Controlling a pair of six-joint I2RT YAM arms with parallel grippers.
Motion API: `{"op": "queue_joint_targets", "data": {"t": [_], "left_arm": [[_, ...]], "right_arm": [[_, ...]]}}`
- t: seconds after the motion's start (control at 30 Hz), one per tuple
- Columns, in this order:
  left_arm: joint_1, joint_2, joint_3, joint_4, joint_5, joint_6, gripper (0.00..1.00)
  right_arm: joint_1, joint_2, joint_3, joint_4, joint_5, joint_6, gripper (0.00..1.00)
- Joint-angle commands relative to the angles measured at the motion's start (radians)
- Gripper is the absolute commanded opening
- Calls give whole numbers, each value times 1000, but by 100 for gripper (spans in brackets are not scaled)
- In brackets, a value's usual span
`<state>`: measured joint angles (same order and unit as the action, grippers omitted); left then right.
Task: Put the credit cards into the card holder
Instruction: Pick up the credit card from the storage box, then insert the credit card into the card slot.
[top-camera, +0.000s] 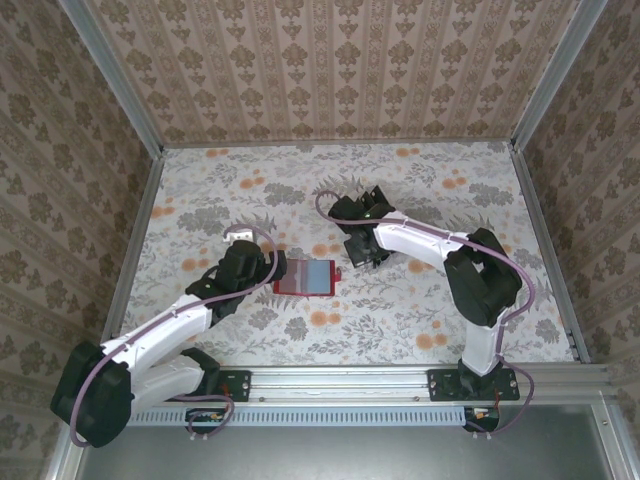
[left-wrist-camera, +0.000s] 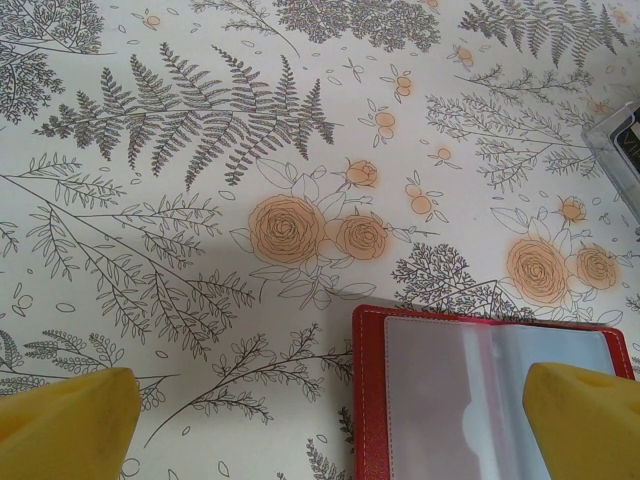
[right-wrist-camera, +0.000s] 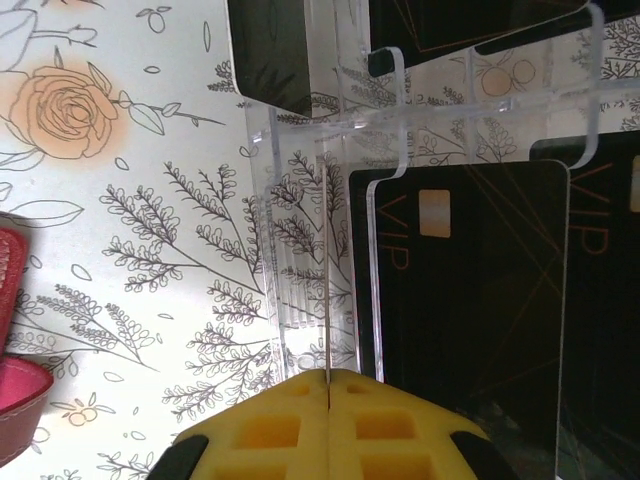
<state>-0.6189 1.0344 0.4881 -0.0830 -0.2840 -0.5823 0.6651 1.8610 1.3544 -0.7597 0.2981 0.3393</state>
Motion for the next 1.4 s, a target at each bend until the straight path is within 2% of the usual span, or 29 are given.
{"op": "queue_joint_targets", "data": {"t": [0.0, 0.27, 0.53, 0.7, 0.87, 1.37], "left_arm": [[8, 4, 9, -15, 8, 16, 100], [9, 12, 11, -32, 8, 17, 100], [8, 49, 38, -88, -29, 21, 100], [8, 62, 48, -114, -60, 21, 100], [8, 59, 44, -123, -75, 29, 100], [8, 89, 47, -114, -63, 42, 100]], "right_arm": [[-5, -67, 20, -19, -25, -10, 0], [5, -204, 28, 8, -117, 42, 0], [122, -233, -56, 262, -256, 246, 0], [188, -194, -141, 460, -217, 392, 0], [223, -163, -188, 564, -172, 490, 0], [256, -69, -271, 661, -185, 583, 0]]}}
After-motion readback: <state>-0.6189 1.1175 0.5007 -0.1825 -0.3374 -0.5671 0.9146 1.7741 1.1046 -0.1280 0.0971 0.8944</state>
